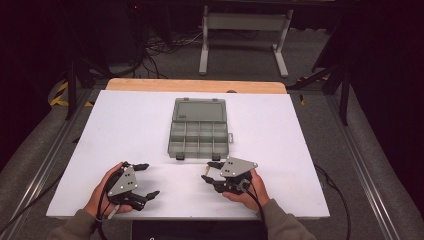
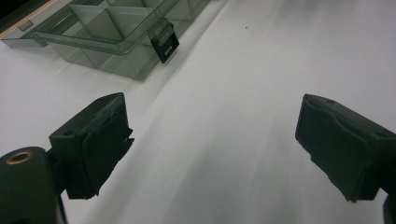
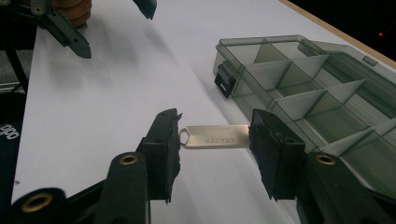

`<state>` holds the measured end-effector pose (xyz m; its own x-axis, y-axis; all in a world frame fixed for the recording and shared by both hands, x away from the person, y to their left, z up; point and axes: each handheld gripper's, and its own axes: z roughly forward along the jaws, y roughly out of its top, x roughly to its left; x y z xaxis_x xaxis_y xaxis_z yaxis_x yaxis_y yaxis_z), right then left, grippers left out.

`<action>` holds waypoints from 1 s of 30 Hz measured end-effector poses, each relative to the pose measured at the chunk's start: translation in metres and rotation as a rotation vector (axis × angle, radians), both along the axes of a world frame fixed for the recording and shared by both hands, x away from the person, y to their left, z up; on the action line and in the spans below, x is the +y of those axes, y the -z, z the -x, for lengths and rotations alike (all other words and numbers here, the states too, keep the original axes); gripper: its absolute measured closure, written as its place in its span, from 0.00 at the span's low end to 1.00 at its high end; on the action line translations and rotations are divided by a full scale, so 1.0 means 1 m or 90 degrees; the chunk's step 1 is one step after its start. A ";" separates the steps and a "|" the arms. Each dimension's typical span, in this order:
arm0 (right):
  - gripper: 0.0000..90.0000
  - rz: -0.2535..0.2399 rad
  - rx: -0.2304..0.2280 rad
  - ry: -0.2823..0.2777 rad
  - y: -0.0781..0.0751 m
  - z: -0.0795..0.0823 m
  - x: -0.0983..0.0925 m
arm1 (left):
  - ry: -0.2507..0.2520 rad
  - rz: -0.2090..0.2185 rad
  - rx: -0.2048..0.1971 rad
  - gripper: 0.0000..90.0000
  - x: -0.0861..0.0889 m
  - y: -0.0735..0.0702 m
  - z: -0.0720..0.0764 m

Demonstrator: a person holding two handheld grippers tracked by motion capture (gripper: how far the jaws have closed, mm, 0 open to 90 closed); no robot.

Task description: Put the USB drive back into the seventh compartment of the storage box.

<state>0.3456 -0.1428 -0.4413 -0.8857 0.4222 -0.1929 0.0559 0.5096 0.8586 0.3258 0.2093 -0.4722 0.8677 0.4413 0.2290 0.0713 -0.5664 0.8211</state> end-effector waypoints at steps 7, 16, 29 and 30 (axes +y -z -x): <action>0.59 -0.002 -0.001 0.006 0.000 -0.001 -0.002 | 0.003 -0.004 0.001 0.12 0.000 0.000 0.000; 0.59 -0.001 -0.004 0.009 0.000 -0.002 -0.002 | 0.005 -0.010 0.002 0.12 0.000 0.000 0.000; 0.59 -0.004 -0.004 0.018 0.000 -0.004 -0.004 | 0.005 -0.014 0.002 0.12 0.000 0.001 -0.001; 0.59 -0.004 -0.003 0.019 0.001 -0.004 -0.004 | 0.005 -0.016 0.002 0.12 0.000 0.001 0.000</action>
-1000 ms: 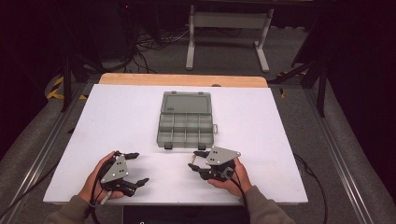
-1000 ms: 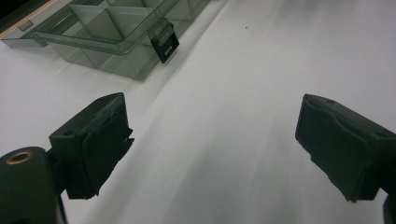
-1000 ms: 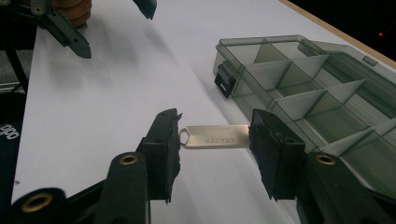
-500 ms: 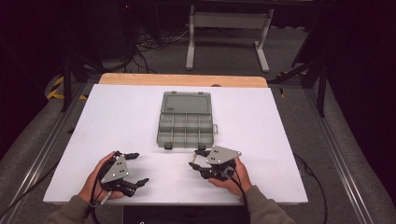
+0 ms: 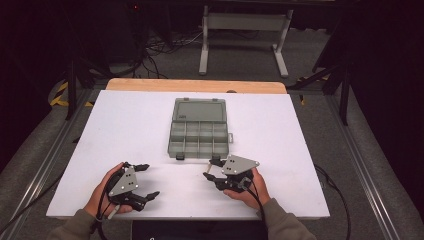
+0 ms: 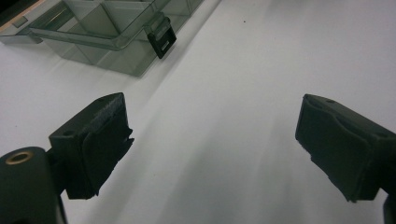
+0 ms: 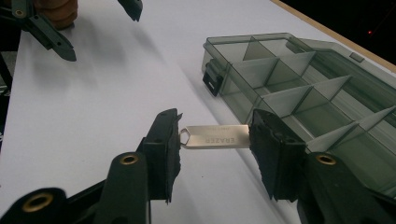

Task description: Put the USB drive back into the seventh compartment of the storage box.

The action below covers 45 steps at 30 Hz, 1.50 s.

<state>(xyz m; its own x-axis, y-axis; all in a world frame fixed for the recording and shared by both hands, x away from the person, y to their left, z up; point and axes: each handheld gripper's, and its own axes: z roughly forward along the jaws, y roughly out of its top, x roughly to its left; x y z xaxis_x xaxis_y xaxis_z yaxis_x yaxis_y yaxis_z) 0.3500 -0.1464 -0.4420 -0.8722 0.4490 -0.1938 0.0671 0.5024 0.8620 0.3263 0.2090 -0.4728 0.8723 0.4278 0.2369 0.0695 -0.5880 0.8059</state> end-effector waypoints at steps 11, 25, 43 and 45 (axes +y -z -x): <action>0.59 0.001 -0.001 0.007 0.000 -0.001 -0.001 | 0.001 0.000 0.001 0.12 0.000 0.000 0.000; 0.59 0.002 -0.003 0.011 0.000 -0.002 -0.001 | 0.004 -0.006 0.004 0.12 -0.001 0.001 0.000; 0.59 -0.003 0.011 0.027 0.002 -0.012 -0.002 | 0.004 -0.020 0.007 0.12 -0.004 0.003 0.000; 0.59 -0.002 0.009 0.025 0.002 -0.012 -0.002 | 0.005 -0.022 0.006 0.12 -0.004 0.003 0.000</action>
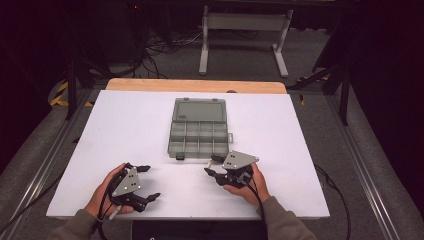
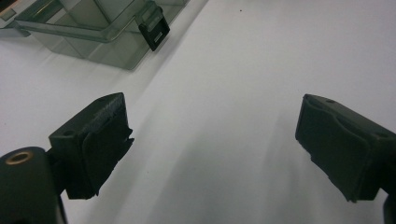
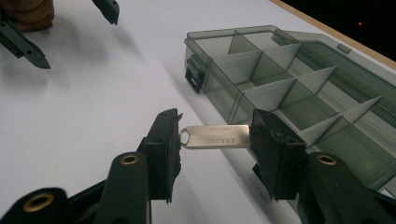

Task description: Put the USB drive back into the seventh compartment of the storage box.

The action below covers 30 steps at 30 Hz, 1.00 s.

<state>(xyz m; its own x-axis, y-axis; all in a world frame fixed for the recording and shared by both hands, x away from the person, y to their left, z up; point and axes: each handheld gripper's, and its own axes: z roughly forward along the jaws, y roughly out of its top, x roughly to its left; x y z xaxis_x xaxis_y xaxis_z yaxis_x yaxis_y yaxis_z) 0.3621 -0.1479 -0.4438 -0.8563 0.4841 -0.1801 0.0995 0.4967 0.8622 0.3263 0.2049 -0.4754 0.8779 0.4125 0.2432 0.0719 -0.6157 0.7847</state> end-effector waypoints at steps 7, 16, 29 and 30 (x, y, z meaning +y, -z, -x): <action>0.59 -0.002 -0.005 0.009 0.000 -0.001 0.003 | 0.001 0.000 0.001 0.12 0.000 0.000 0.000; 0.59 -0.011 -0.010 0.009 -0.004 -0.005 0.003 | 0.003 0.000 0.003 0.12 -0.001 0.000 0.000; 0.59 -0.020 -0.021 0.019 -0.009 -0.015 0.008 | 0.004 -0.003 0.003 0.12 -0.001 0.000 0.001; 0.59 -0.020 -0.021 0.019 -0.009 -0.015 0.008 | 0.003 -0.003 0.000 0.12 -0.001 0.000 0.001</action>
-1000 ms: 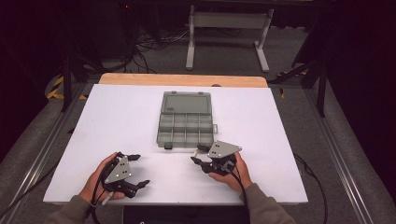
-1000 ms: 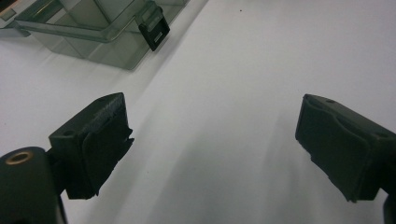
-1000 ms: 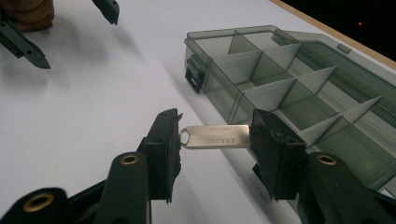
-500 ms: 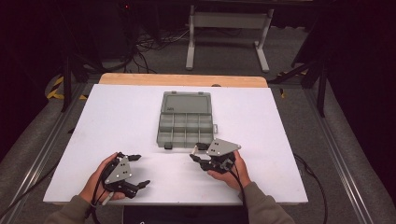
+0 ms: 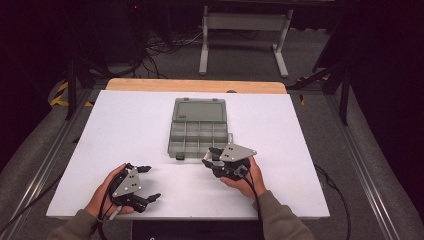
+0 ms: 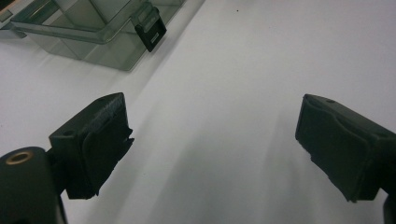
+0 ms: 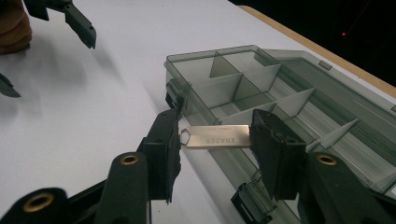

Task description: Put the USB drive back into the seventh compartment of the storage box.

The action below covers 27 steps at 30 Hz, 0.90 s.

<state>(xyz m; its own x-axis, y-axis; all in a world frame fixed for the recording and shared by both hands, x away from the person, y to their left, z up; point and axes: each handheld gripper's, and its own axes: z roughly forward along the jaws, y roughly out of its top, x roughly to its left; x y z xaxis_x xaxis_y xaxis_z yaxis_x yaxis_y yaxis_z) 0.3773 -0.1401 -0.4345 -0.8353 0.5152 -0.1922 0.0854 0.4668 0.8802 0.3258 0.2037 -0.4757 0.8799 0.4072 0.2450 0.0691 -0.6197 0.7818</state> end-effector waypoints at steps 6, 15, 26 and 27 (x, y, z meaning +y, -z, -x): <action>0.59 -0.002 0.000 0.008 0.000 -0.006 0.001 | -0.001 0.000 0.001 0.12 0.000 0.000 0.000; 0.59 -0.001 0.003 0.017 0.002 -0.011 0.002 | 0.001 -0.001 0.003 0.12 0.000 0.000 0.000; 0.59 -0.014 0.011 0.043 0.003 -0.020 -0.001 | 0.002 -0.004 0.003 0.12 -0.001 0.001 0.000; 0.59 -0.015 0.010 0.046 0.003 -0.022 -0.001 | 0.003 -0.003 0.002 0.12 -0.001 0.000 -0.001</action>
<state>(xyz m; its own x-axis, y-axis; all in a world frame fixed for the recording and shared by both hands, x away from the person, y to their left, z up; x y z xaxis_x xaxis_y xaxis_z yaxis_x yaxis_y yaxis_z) 0.3990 -0.1413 -0.4370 -0.7986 0.5782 -0.1672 0.1314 0.4385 0.8891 0.3263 0.2031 -0.4762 0.8824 0.4027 0.2432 0.0697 -0.6232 0.7789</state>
